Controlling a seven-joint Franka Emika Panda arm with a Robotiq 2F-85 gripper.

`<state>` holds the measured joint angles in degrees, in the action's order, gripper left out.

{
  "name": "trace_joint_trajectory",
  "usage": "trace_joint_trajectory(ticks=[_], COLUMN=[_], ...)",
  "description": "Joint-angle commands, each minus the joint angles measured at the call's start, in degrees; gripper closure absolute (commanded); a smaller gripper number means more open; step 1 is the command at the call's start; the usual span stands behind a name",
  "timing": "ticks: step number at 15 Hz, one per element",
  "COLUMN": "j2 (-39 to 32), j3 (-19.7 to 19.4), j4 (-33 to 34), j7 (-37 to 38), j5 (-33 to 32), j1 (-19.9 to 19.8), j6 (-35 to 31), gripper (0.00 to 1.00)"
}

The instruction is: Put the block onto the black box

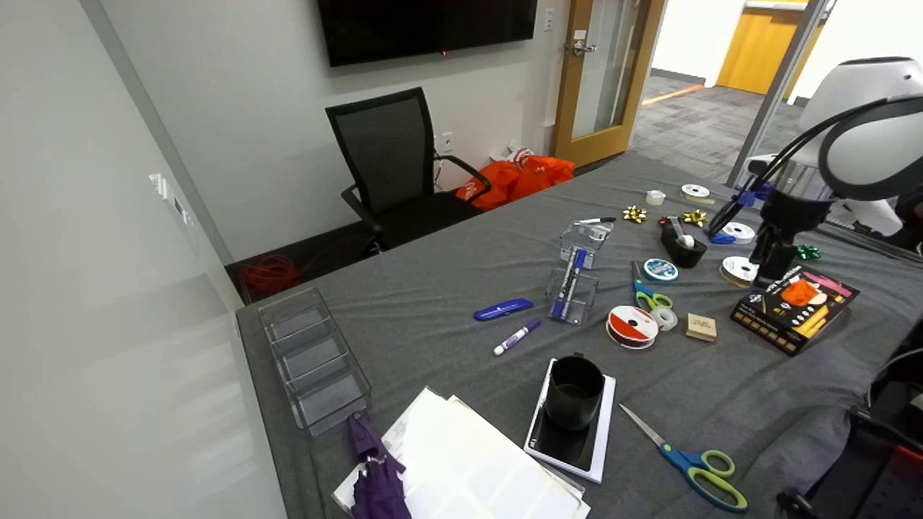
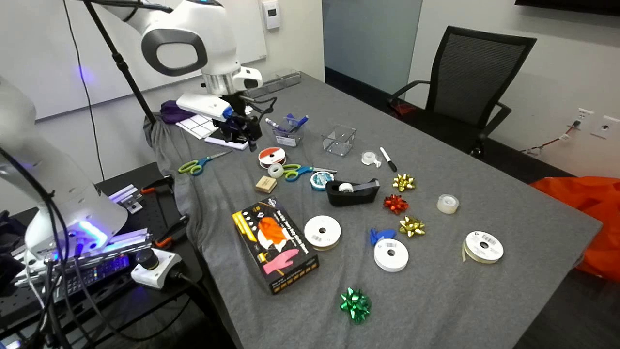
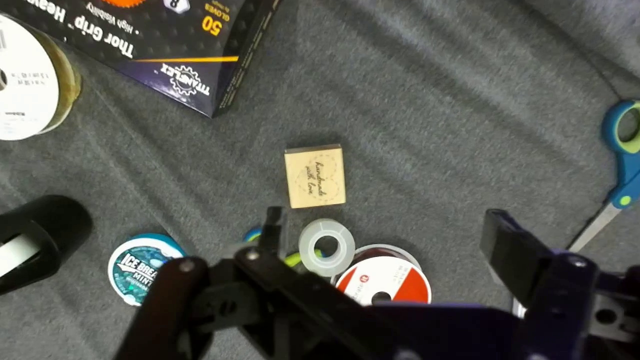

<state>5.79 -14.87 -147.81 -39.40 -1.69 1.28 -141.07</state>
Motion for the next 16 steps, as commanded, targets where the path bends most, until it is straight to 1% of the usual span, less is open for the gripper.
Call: trace_joint_trajectory(ticks=[1,4,7,11,13,14,16], j2=[-8.9,-14.2,-18.4,-22.8,-24.5,-22.1,-22.7], j3=[2.1,4.2,7.6,11.4,12.2,11.9,12.2], j4=[2.9,4.4,5.4,6.7,7.2,5.8,6.1], j7=[-6.6,-10.6,-15.7,-19.7,-19.2,-16.4,-16.1], j5=[3.9,6.8,11.3,12.7,11.8,9.9,9.4], j1=[-2.3,-4.6,-8.4,-13.3,-14.7,-14.0,-14.5], j6=[-6.8,-12.2,-14.9,-16.7,-18.7,-16.3,-16.5], gripper=[0.00,0.00,0.00,0.00,0.00,0.00,0.00])
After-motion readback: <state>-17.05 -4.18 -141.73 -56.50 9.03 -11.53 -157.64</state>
